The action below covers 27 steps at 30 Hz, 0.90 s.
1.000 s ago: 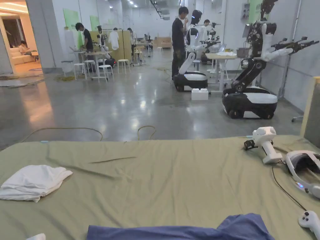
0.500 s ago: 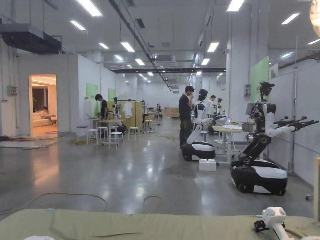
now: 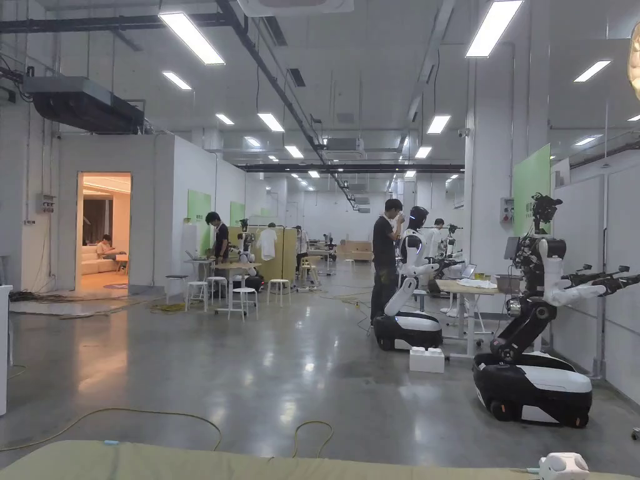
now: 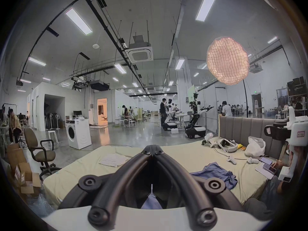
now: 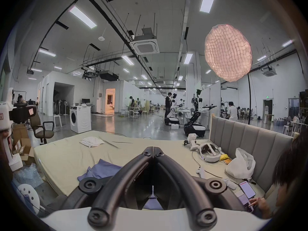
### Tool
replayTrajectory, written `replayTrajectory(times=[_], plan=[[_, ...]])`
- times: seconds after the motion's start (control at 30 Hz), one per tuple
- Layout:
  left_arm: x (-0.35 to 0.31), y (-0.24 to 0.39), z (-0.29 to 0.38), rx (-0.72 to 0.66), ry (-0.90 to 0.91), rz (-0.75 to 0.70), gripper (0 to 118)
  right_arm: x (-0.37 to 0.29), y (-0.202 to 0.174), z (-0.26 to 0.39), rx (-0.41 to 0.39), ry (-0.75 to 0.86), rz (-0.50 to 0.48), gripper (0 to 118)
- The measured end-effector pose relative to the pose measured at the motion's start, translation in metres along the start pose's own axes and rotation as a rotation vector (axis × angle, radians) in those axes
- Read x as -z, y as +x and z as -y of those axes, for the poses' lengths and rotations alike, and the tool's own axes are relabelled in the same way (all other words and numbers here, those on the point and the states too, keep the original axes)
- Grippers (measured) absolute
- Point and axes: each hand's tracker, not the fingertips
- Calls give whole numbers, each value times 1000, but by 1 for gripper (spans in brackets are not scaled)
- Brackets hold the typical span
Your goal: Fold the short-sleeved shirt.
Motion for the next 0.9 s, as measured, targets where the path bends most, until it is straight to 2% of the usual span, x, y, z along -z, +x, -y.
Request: replayTrajectory(times=[0.3, 0.47, 0.5, 0.53, 0.57, 0.6, 0.63, 0.7, 0.77, 0.9], plan=[[10, -7, 12, -38, -58, 25, 0, 4, 3, 5, 16, -22, -2, 0], [36, -21, 33, -105, -158, 54, 0, 8, 5, 12, 33, -66, -4, 0], [43, -25, 41, -126, -190, 72, 6, 9, 5, 15, 44, -81, -11, 0], [53, -31, 52, -145, -230, 106, 18, 10, 6, 17, 57, -95, -14, 0], [67, -38, 71, -177, -291, 128, 40, 11, 7, 21, 74, -115, -21, 0], [82, -44, 87, -212, -360, 139, 76, 13, 9, 26, 94, -138, -33, 0], [96, -49, 104, -241, -411, 152, 91, 15, 10, 29, 108, -157, -40, 0], [130, -60, 146, -315, -546, 185, 94, 18, 11, 36, 119, -181, -40, 0], [174, -65, 196, -285, -755, 113, 94, 22, 13, 42, 156, -230, -42, 0], [237, -76, 274, -334, -934, 76, 92, 25, 19, 47, 202, -256, -47, 0]])
